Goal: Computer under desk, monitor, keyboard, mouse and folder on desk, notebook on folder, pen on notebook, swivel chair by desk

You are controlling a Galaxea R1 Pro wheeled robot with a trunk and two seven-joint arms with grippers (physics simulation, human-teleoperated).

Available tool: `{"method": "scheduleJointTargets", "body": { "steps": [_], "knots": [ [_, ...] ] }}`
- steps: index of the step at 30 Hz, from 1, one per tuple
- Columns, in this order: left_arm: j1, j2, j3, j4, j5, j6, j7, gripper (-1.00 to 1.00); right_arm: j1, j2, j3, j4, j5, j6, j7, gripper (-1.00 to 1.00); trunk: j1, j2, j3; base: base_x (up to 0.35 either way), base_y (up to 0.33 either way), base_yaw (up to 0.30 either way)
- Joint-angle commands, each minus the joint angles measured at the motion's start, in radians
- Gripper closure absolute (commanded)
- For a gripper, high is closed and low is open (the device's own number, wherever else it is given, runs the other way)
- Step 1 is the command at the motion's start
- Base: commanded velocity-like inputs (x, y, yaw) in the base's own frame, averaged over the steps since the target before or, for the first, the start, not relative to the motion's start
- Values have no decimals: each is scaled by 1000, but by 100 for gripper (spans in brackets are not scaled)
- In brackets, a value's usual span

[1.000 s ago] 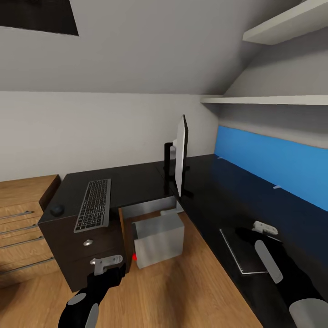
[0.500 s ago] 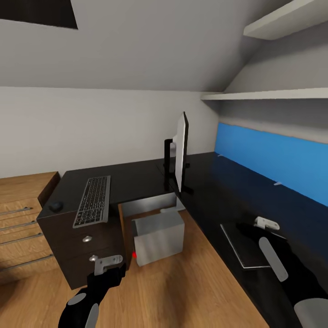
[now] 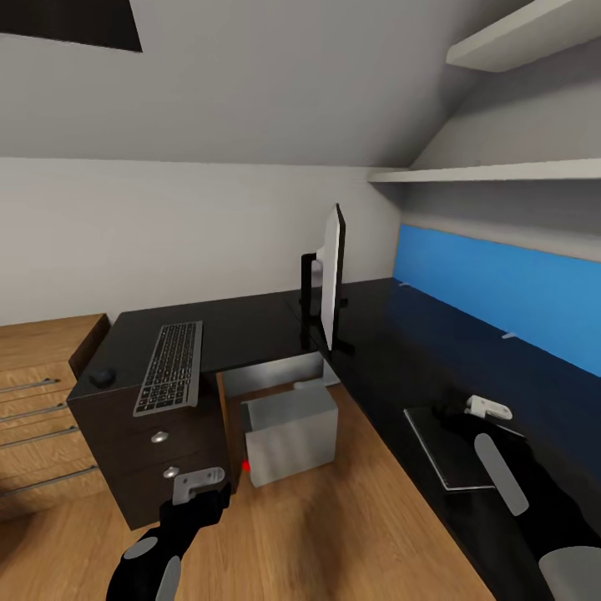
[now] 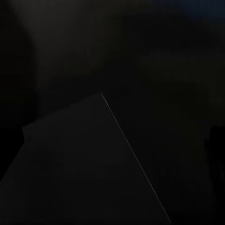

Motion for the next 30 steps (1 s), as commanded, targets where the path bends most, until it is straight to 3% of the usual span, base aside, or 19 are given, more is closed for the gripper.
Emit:
{"method": "scheduleJointTargets", "body": {
  "steps": [1, 19, 30],
  "knots": [
    [-1, 0, 0, -1, 7, 5, 6, -100, 0, 0, 2, 61, -26, 3, -10, -100, 0, 0, -1, 0, 0, 0],
    [-1, 1, 1, 1, 5, 4, 4, -100, 0, 5, 6, 64, -26, 4, -10, -100, 0, 0, -1, -83, 53, 0],
    [-1, 1, 1, 2, 7, 4, 4, -100, 0, 5, 8, 65, -26, 4, -10, -100, 0, 0, -1, -104, 157, 0]
  ]
}}
